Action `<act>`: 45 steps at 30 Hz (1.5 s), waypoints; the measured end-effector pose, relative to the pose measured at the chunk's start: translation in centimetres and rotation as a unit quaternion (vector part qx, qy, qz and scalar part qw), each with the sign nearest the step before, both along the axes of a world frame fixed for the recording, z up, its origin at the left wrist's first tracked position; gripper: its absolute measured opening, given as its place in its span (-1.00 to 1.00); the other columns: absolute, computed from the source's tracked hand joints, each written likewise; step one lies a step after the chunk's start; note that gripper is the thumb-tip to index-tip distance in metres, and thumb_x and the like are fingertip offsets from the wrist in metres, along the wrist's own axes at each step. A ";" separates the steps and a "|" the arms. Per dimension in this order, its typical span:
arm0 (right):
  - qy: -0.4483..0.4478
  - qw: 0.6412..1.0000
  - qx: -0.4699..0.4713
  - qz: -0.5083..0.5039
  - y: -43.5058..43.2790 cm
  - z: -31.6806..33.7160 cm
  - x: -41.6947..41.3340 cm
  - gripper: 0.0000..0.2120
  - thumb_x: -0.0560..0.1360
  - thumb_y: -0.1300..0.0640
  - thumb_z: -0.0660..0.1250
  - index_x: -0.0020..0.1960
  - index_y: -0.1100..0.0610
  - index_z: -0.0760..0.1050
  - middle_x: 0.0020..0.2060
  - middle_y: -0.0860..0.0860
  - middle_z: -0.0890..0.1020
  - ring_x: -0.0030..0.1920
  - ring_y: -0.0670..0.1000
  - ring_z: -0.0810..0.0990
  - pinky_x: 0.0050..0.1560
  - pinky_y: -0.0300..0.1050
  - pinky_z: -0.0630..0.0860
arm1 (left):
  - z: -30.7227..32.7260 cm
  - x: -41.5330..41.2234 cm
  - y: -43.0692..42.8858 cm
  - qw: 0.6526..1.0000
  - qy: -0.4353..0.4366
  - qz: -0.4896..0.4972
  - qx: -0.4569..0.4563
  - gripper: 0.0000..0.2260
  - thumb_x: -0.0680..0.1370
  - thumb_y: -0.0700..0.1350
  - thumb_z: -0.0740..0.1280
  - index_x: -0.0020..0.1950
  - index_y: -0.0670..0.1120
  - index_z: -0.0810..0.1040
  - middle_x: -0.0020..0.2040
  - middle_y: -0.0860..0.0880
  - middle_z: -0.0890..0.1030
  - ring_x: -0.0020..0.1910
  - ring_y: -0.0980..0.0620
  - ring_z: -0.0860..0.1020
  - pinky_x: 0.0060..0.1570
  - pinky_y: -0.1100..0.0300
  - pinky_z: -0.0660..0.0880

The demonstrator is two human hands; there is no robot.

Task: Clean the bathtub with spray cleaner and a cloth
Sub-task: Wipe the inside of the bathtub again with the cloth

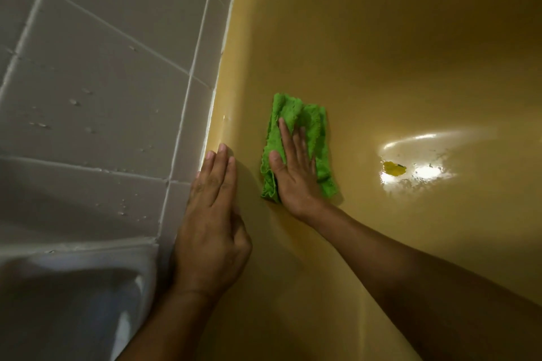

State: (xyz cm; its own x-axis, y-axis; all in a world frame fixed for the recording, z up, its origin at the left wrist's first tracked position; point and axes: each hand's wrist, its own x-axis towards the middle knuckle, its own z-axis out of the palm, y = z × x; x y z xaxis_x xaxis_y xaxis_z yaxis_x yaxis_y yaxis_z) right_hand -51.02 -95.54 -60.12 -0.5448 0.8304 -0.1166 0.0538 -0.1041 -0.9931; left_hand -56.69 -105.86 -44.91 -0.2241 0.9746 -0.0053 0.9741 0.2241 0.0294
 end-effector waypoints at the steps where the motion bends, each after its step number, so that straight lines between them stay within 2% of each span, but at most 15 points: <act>1: 0.001 1.000 0.002 0.002 -0.2 -0.2 0.1 -0.44 0.64 -0.30 -0.15 0.58 -0.37 -0.28 0.63 -0.16 -0.25 0.56 -0.21 -0.41 0.52 0.19 -0.34 | 0.1 0.1 0.1 1.000 0.002 -0.002 -0.003 -0.29 0.50 -0.26 0.21 0.67 -0.11 0.13 0.69 0.04 0.06 0.67 0.09 -0.04 0.62 0.21 -0.08; 4: -0.006 1.000 0.017 0.004 -0.8 -1.0 0.3 -0.42 0.62 -0.34 -0.17 0.57 -0.36 -0.30 0.58 -0.23 -0.30 0.56 -0.19 -0.42 0.51 0.14 -0.35 | 0.2 0.0 1.0 1.000 0.010 -0.007 -0.012 -0.29 0.52 -0.25 0.21 0.67 -0.12 0.11 0.70 0.01 0.04 0.67 0.06 -0.06 0.62 0.21 -0.09; 7: -0.027 0.999 0.038 0.002 -1.7 -2.6 0.6 -0.41 0.58 -0.37 -0.19 0.54 -0.40 -0.36 0.54 -0.24 -0.37 0.57 -0.17 -0.41 0.53 0.18 -0.30 | 0.2 -0.5 2.5 0.999 0.021 -0.018 -0.018 -0.29 0.53 -0.26 0.20 0.68 -0.15 0.08 0.70 -0.02 0.02 0.68 0.04 -0.08 0.62 0.21 -0.12; 12: -0.050 0.999 0.008 0.006 -2.7 -5.1 1.1 -0.41 0.56 -0.39 -0.20 0.48 -0.47 -0.43 0.49 -0.30 -0.46 0.56 -0.18 -0.44 0.55 0.18 -0.30 | 0.1 -1.3 5.1 0.998 0.042 -0.035 -0.029 -0.29 0.54 -0.26 0.20 0.68 -0.16 0.06 0.70 -0.05 0.00 0.68 -0.01 -0.09 0.62 0.17 -0.15; 16: -0.053 0.995 -0.083 -0.012 -1.2 -6.4 0.6 -0.41 0.48 -0.47 -0.23 0.44 -0.54 -0.42 0.57 -0.19 -0.40 0.54 -0.23 -0.44 0.54 0.19 -0.32 | 0.0 -1.5 6.5 0.997 0.049 -0.050 -0.026 -0.32 0.56 -0.28 0.21 0.67 -0.18 0.07 0.70 -0.07 0.01 0.68 -0.05 -0.07 0.63 -0.02 -0.02; 18: -0.057 0.991 -0.117 -0.026 0.3 -6.9 0.3 -0.39 0.49 -0.47 -0.21 0.47 -0.50 -0.37 0.61 -0.15 -0.33 0.55 -0.22 -0.43 0.55 0.21 -0.32 | 0.1 -1.8 7.7 0.997 0.049 -0.053 -0.021 -0.32 0.56 -0.29 0.22 0.67 -0.19 0.08 0.70 -0.08 0.03 0.68 -0.06 -0.05 0.63 -0.04 0.00; 22: -0.080 0.982 -0.166 -0.042 5.2 -7.7 -0.5 -0.42 0.57 -0.36 -0.16 0.51 -0.40 -0.32 0.64 -0.08 -0.24 0.58 -0.12 -0.39 0.54 0.33 -0.32 | 0.2 -2.2 10.4 0.997 0.052 -0.057 -0.021 -0.33 0.56 -0.30 0.22 0.66 -0.21 0.10 0.69 -0.10 0.05 0.68 -0.08 -0.03 0.62 -0.05 0.02; 25: -0.083 0.978 -0.175 -0.080 10.4 -5.9 -2.2 -0.44 0.68 -0.26 -0.11 0.59 -0.29 -0.30 0.65 0.00 -0.22 0.60 -0.04 -0.39 0.53 0.36 -0.30 | 0.2 -2.4 11.7 0.997 0.054 -0.056 -0.024 -0.33 0.56 -0.30 0.23 0.66 -0.21 0.11 0.69 -0.10 0.04 0.68 -0.09 -0.03 0.61 -0.06 0.03; 27: -0.069 0.981 -0.150 -0.104 13.6 -3.3 -3.4 -0.42 0.70 -0.23 -0.10 0.61 -0.23 -0.31 0.64 0.02 -0.26 0.59 -0.01 -0.42 0.52 0.39 -0.30 | 0.3 -2.4 12.3 0.997 0.053 -0.053 -0.030 -0.32 0.55 -0.31 0.24 0.66 -0.21 0.11 0.69 -0.10 0.04 0.68 -0.10 -0.03 0.60 -0.09 0.05; 29: -0.049 0.987 -0.096 -0.116 16.1 -0.4 -4.4 -0.37 0.64 -0.29 -0.15 0.61 -0.20 -0.33 0.62 0.01 -0.33 0.56 0.00 -0.48 0.49 0.42 -0.33 | 0.4 -2.5 12.8 0.997 0.043 -0.054 -0.034 -0.33 0.54 -0.30 0.21 0.66 -0.22 0.11 0.69 -0.10 0.04 0.68 -0.12 -0.03 0.58 -0.12 0.06; 32: -0.010 0.993 0.002 -0.120 18.2 3.1 -5.2 -0.34 0.57 -0.42 -0.33 0.60 -0.24 -0.36 0.47 -0.10 -0.55 0.54 0.01 -0.54 0.45 0.40 -0.46 | 0.6 -2.5 13.6 0.998 0.020 -0.050 -0.030 -0.37 0.57 -0.22 0.13 0.66 -0.23 0.10 0.70 -0.09 0.03 0.68 -0.13 -0.01 0.57 -0.15 0.08; 34: -0.001 0.991 0.064 -0.116 18.6 4.5 -5.4 -0.34 0.57 -0.41 -0.32 0.61 -0.24 -0.33 0.40 -0.18 -0.61 0.55 0.02 -0.52 0.44 0.43 -0.45 | 0.6 -2.5 14.2 0.999 0.004 -0.045 -0.026 -0.39 0.59 -0.19 0.12 0.65 -0.23 0.10 0.70 -0.09 0.03 0.67 -0.13 0.01 0.58 -0.15 0.08; 38: -0.010 0.986 0.128 -0.103 18.2 4.9 -5.2 -0.40 0.65 -0.25 -0.19 0.65 -0.16 -0.23 0.48 -0.16 -0.53 0.58 0.05 -0.45 0.46 0.49 -0.33 | 0.6 -2.5 15.4 0.999 -0.013 -0.040 -0.013 -0.43 0.64 -0.16 0.11 0.66 -0.21 0.10 0.70 -0.07 0.03 0.67 -0.11 0.03 0.59 -0.12 0.10; 41: -0.016 0.981 0.169 -0.091 17.3 3.7 -4.7 -0.40 0.68 -0.18 -0.11 0.66 -0.10 -0.17 0.62 -0.02 -0.31 0.61 0.08 -0.37 0.50 0.44 -0.32 | 0.5 -2.7 16.3 0.999 -0.011 -0.033 -0.003 -0.44 0.66 -0.16 0.13 0.66 -0.18 0.09 0.70 -0.06 0.03 0.67 -0.08 0.03 0.58 -0.09 0.11; 45: -0.027 0.969 0.238 -0.053 16.6 0.6 -3.7 -0.40 0.68 -0.23 -0.15 0.65 -0.14 -0.22 0.63 -0.06 -0.28 0.64 0.11 -0.27 0.52 0.45 -0.23 | 0.4 -3.1 17.6 0.999 -0.004 -0.043 -0.002 -0.45 0.65 -0.17 0.13 0.65 -0.23 0.12 0.69 -0.11 0.05 0.67 -0.11 0.04 0.60 -0.10 0.09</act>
State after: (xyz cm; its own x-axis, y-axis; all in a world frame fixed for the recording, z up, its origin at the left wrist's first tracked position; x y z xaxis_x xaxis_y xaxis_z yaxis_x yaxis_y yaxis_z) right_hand -54.73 -78.90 -59.49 -0.4567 0.8487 0.2668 0.1217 0.3567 -0.9262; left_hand -59.75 -88.27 -44.55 -0.1398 0.9901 -0.0102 0.9895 0.1401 0.0365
